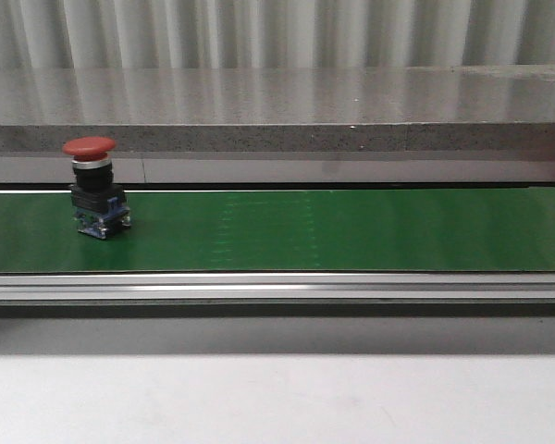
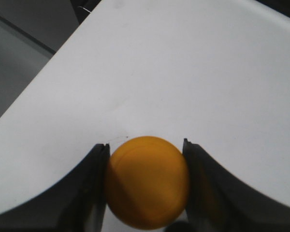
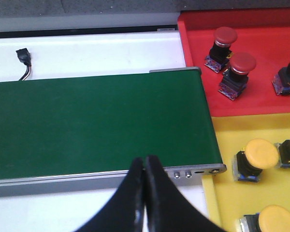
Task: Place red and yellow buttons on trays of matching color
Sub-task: 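Move the left gripper over the yellow button on the table, then grasp the yellow button with the left gripper and lift it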
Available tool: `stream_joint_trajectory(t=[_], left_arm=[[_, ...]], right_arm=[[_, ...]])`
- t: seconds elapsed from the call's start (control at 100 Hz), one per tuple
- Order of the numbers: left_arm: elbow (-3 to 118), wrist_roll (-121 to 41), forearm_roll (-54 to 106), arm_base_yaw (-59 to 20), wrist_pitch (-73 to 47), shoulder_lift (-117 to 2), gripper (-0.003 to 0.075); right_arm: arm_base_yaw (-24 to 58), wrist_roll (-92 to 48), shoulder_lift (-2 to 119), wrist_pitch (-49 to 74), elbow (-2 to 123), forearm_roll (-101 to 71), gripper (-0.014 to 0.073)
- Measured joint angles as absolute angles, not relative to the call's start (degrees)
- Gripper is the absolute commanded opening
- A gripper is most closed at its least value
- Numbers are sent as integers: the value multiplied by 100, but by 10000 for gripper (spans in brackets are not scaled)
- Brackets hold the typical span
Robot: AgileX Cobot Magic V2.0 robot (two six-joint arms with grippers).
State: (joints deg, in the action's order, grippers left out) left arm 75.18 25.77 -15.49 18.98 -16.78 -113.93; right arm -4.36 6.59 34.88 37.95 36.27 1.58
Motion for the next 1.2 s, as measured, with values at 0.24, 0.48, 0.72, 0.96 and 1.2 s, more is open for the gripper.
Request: stream_joint_trajectory(t=[0.24, 0.48, 0.72, 0.96, 1.2], left_arm=[[7529, 2577, -1525, 1898, -2286, -11086, -20], [7529, 2424, -1302, 1781, -3013, -9738, -20], [7060, 2212, -1262, 1119, -3401, -8337, -20], [6299, 2166, -1143, 268, -3471, -7445, -20], [5759, 2166, -1065, -179, -3387, -7349, -20]], right_arm=[[-436, 659, 3488, 3795, 3627, 158, -67], [-436, 659, 3488, 3795, 3627, 158, -67], [-436, 659, 3488, 3795, 3627, 158, -67], [-436, 659, 3488, 3795, 3627, 158, -67], [-436, 659, 3488, 3795, 3627, 158, -67]])
